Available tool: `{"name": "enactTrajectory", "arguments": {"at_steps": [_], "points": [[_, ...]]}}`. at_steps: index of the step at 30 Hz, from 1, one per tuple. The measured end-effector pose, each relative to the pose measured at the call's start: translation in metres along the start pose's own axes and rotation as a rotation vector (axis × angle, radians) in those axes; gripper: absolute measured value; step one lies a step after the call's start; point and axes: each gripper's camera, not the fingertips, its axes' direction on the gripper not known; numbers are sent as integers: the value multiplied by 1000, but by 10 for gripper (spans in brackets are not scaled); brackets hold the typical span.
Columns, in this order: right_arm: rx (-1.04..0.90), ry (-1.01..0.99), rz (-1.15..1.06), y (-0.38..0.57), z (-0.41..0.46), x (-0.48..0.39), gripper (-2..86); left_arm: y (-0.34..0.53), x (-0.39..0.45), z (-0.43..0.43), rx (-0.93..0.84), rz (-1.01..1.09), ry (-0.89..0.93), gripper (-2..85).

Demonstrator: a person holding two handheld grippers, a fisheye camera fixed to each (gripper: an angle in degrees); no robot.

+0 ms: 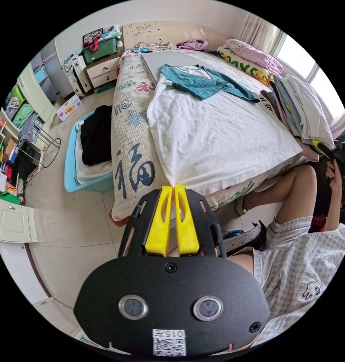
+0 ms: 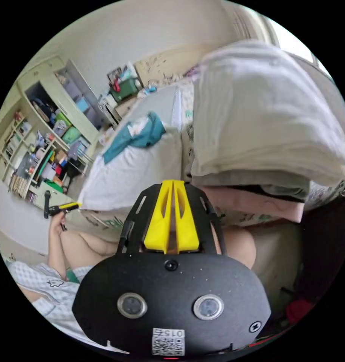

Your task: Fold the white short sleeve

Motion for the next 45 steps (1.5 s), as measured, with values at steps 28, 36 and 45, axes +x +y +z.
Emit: {"name": "enactTrajectory", "arguments": {"at_steps": [28,36,45], "points": [[940,-694,239,42,-312,-66,-5,44,-3,-78,246,-105,24,-7],[983,-622,195,28,-275,-89,-5,6,20,-81,326,-9,81,-6],[916,-565,177,-32,-155,-77,-5,-134,67,-61,382,151,177,13]]}}
